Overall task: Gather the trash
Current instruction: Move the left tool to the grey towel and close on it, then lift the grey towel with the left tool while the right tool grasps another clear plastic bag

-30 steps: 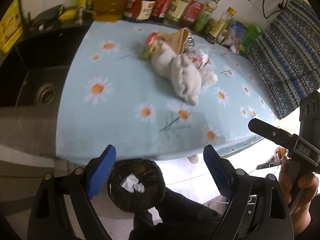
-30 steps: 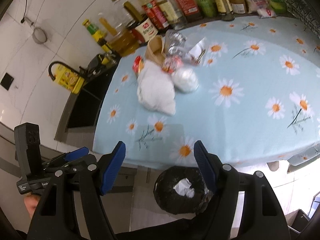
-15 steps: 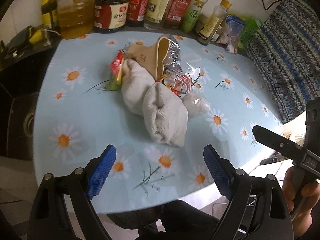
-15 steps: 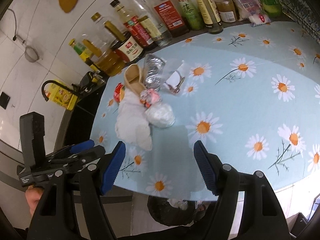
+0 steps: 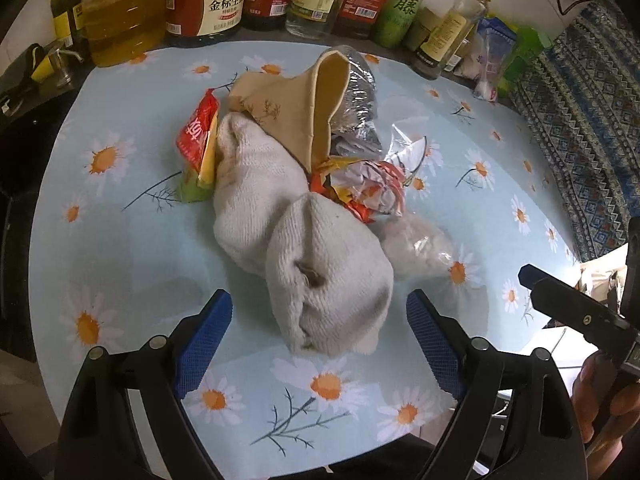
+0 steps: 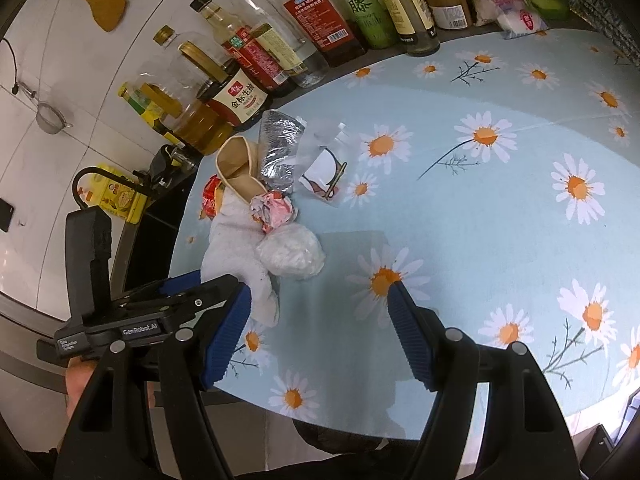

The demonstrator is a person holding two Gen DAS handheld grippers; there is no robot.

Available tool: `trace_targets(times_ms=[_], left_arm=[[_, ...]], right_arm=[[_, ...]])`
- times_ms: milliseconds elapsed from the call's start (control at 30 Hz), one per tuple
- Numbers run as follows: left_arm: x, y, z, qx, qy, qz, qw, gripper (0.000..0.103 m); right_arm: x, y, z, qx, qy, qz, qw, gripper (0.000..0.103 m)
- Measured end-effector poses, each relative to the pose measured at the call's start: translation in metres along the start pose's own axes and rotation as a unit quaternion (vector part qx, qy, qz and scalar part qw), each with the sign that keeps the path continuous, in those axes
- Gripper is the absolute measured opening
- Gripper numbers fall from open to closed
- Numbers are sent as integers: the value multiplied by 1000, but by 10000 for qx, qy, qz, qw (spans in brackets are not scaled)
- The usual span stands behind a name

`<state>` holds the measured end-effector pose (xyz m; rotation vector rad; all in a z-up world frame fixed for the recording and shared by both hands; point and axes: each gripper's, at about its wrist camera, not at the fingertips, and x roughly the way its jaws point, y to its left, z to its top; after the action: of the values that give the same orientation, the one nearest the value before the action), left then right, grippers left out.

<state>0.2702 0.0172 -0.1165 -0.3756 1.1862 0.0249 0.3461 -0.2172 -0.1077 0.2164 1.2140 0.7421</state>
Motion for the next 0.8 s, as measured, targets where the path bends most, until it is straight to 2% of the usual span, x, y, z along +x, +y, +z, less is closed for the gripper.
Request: trace_targets(times_ms=[67, 100, 133, 333, 500, 800], left_arm=[[1, 0, 1, 12, -50, -19, 10000, 85], [2, 0, 1, 26, -64, -13, 10000, 79], [4, 0, 2, 42, -44, -37, 10000, 65], [5, -3, 2, 159, -67, -91, 9998, 37], [-1, -5, -1, 207, -120, -167, 9996, 32], [-27, -4, -9, 127, -332, -380, 9986, 31]], right_arm=[[2, -1, 2, -7, 14, -1, 10000, 70], [4, -2, 4, 4, 37, 3, 10000, 70], [6, -2, 5, 5, 54, 18, 10000, 70], [14, -1, 10, -35, 124, 35, 9999, 70], [21, 4, 12, -101, 212, 49, 9997, 70], [32, 19, 17, -353, 352, 17, 9988, 70]])
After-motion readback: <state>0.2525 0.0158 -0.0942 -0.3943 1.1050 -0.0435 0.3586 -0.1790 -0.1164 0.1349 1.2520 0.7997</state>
